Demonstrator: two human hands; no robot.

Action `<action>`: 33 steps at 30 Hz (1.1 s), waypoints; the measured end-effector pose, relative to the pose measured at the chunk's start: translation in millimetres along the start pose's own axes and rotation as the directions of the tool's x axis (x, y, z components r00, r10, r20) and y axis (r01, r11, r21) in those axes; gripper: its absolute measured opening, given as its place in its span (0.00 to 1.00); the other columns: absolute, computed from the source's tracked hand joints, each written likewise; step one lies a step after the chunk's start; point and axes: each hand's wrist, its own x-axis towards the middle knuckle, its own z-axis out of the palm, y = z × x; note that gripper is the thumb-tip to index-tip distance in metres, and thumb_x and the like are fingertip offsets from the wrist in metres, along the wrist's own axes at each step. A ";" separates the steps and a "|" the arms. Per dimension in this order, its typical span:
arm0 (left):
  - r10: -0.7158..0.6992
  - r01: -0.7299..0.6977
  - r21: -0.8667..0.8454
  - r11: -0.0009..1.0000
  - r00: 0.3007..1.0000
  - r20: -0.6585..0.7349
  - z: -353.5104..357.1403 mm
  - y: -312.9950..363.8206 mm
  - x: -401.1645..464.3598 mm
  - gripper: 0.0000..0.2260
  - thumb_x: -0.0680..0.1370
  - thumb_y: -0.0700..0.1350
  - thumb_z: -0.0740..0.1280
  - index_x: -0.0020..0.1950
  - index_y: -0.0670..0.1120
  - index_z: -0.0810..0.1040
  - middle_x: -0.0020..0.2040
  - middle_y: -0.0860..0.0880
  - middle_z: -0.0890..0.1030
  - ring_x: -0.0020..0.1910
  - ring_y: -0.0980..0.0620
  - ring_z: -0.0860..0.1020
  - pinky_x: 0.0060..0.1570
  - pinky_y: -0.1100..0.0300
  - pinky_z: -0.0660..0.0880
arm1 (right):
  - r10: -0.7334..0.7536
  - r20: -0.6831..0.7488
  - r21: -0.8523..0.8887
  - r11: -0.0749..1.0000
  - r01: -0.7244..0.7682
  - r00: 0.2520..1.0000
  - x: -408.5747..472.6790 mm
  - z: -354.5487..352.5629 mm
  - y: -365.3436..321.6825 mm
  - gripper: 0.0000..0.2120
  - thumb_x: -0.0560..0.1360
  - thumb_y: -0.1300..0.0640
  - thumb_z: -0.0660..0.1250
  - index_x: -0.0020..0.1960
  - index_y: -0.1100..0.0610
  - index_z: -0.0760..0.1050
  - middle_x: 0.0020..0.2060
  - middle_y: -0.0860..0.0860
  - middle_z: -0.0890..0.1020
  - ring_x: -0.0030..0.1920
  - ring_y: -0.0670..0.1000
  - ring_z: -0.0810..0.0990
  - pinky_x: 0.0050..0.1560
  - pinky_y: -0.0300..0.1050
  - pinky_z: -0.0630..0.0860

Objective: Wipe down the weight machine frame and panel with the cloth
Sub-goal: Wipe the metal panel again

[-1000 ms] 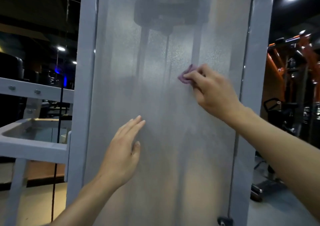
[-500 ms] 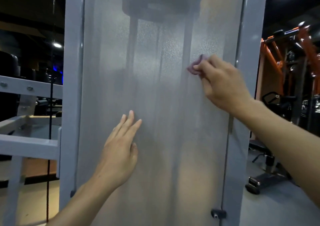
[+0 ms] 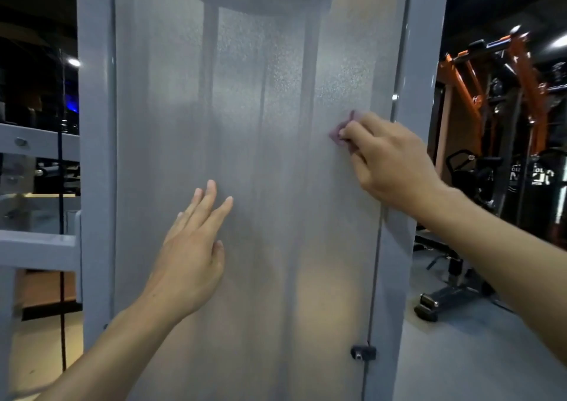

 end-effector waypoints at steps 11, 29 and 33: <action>0.035 -0.033 0.075 0.997 0.999 -0.013 6.1 2.4 -3.1 0.36 0.74 0.29 0.68 0.80 0.45 0.65 0.83 0.47 0.53 0.82 0.44 0.54 0.76 0.37 0.61 | -0.179 0.299 0.003 0.982 0.187 0.937 -60.0 -4.9 -6.8 0.14 0.75 0.60 0.60 0.57 0.51 0.78 0.55 0.51 0.80 0.45 0.54 0.81 0.43 0.51 0.74; -0.017 0.001 0.134 0.991 0.992 0.124 5.7 9.3 -20.8 0.35 0.75 0.31 0.63 0.82 0.47 0.61 0.84 0.49 0.47 0.83 0.46 0.51 0.79 0.40 0.56 | 0.008 0.211 -0.132 0.991 0.020 0.977 -62.5 -13.0 -2.7 0.11 0.77 0.63 0.64 0.57 0.52 0.76 0.52 0.51 0.77 0.42 0.55 0.76 0.42 0.50 0.69; -0.056 0.033 0.134 0.990 0.984 0.172 9.8 15.7 -30.4 0.35 0.77 0.32 0.61 0.83 0.48 0.58 0.84 0.50 0.44 0.83 0.48 0.48 0.80 0.43 0.52 | 0.036 0.196 -0.007 0.999 -0.035 0.980 -115.2 6.6 -47.3 0.06 0.83 0.60 0.63 0.58 0.53 0.76 0.53 0.50 0.76 0.45 0.50 0.75 0.42 0.47 0.71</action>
